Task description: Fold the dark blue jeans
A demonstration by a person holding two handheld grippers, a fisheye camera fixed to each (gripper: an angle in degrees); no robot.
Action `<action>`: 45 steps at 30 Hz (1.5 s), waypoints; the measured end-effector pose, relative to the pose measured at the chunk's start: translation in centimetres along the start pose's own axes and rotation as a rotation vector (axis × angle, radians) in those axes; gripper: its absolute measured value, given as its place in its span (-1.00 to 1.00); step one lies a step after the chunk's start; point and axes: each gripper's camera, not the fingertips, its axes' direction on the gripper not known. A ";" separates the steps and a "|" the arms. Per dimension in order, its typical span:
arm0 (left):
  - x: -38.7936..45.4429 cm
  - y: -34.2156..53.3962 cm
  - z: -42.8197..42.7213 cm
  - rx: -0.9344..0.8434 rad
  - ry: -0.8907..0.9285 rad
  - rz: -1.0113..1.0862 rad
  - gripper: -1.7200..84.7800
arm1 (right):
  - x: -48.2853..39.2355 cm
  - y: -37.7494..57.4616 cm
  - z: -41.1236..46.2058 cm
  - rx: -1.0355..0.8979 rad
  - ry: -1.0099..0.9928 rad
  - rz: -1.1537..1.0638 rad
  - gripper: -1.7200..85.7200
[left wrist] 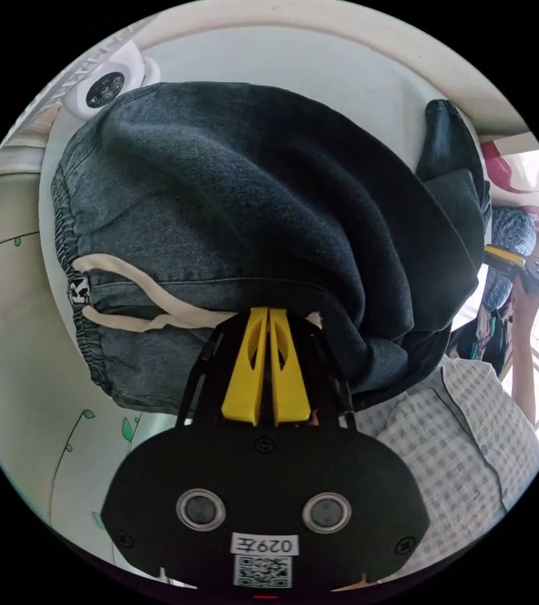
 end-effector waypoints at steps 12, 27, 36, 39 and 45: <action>-1.5 -0.1 -0.1 0.017 0.038 -0.016 -0.98 | 9.7 8.4 0.2 -0.067 -0.203 0.213 -0.97; -0.5 -2.8 0.3 -0.101 -0.057 0.013 -0.98 | 13.7 3.2 -3.0 0.082 -0.345 0.244 -0.88; -2.2 -3.1 0.7 -0.070 0.043 -0.076 -0.98 | 16.1 7.9 -8.6 0.386 -0.770 0.162 -0.95; -1.7 -3.8 0.9 -0.100 0.013 -0.055 -0.98 | 16.4 9.0 -11.4 0.480 -0.730 0.196 -0.95; -0.3 -5.4 1.5 -0.178 -0.070 0.020 -0.98 | 19.0 7.2 -11.6 0.520 -0.736 0.383 -0.94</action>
